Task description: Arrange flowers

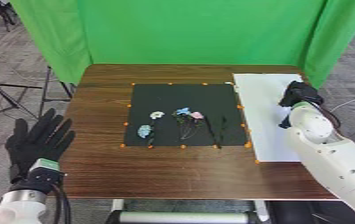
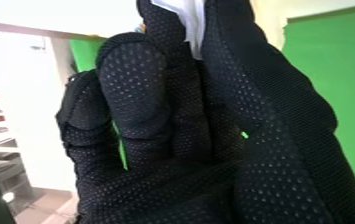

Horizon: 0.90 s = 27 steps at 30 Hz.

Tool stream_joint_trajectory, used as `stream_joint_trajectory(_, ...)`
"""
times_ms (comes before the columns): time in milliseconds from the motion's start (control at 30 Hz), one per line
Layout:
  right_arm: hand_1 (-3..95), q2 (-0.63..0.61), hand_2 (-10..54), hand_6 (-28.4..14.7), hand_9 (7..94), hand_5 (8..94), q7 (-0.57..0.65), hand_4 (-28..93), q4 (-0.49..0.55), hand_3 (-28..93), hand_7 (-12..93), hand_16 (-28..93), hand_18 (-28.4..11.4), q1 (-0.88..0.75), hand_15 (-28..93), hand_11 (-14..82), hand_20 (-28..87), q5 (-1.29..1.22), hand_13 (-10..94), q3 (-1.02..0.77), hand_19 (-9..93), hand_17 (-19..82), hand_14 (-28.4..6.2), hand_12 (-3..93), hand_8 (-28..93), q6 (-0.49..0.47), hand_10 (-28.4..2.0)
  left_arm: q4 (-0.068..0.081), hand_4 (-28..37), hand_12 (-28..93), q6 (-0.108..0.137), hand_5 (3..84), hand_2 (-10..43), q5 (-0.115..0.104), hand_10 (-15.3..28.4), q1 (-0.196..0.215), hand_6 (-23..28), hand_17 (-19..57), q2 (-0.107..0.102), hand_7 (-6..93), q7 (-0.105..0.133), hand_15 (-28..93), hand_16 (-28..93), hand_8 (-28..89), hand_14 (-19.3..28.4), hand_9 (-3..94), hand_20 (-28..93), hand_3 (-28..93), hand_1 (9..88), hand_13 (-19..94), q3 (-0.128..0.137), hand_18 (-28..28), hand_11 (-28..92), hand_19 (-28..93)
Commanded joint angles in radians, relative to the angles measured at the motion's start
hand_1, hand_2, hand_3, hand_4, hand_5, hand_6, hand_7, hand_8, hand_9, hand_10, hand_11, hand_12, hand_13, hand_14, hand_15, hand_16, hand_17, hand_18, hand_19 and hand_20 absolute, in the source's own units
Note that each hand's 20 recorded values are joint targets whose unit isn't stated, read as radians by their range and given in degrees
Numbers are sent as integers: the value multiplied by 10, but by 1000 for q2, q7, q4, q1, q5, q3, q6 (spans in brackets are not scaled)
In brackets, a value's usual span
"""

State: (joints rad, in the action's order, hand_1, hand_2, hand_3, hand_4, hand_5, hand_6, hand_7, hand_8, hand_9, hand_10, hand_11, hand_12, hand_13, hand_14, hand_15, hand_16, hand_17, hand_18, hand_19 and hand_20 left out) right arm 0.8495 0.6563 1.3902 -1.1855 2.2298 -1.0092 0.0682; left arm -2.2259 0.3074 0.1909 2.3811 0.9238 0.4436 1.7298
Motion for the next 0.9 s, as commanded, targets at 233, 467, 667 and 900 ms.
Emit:
stream_joint_trajectory(233, 610, -44, -55, 22, 835, 760, -146, -283, 280, 623, 250, 276, -216, -38, 621, 49, 394, 52, 759, 95, 843, 377, -74, 258, -13, 87, -72, -2, -283, 102, 2, 333, 74, 5, 126, 11, 64, -58, 10, 160, -18, 312, -65, -101, 134, 282, 82, 712, 232, 194, 21, 119, 192, 227)
stream_joint_trajectory(467, 608, -43, -53, 20, 831, 758, -205, -283, 311, 626, 249, 278, -216, -3, 619, 50, 392, 60, 758, 196, 843, 377, -74, 255, -13, 46, -71, 2, -283, 102, 1, 334, 75, 11, 127, -1, 65, -59, 10, 161, -29, 312, -65, -102, 133, 281, 81, 713, 231, 194, 19, 119, 191, 228)
stream_joint_trajectory(667, 606, -38, -53, 19, 828, 758, -220, -283, 306, 628, 248, 279, -216, 10, 617, 51, 391, 66, 757, 234, 843, 376, -73, 254, -14, 32, -71, 1, -283, 102, 3, 333, 75, 5, 126, 4, 65, -59, 9, 162, -18, 314, -65, -102, 133, 281, 81, 712, 231, 193, 20, 119, 192, 227)
stream_joint_trajectory(900, 601, -36, -54, 20, 827, 756, -225, -283, 304, 637, 249, 279, -218, 14, 616, 53, 390, 91, 758, 271, 844, 377, -74, 251, -15, 35, -72, -4, -283, 102, 12, 335, 86, 8, 126, 13, 66, -59, 18, 161, -40, 312, -66, -102, 134, 280, 81, 704, 233, 192, 32, 119, 192, 231)
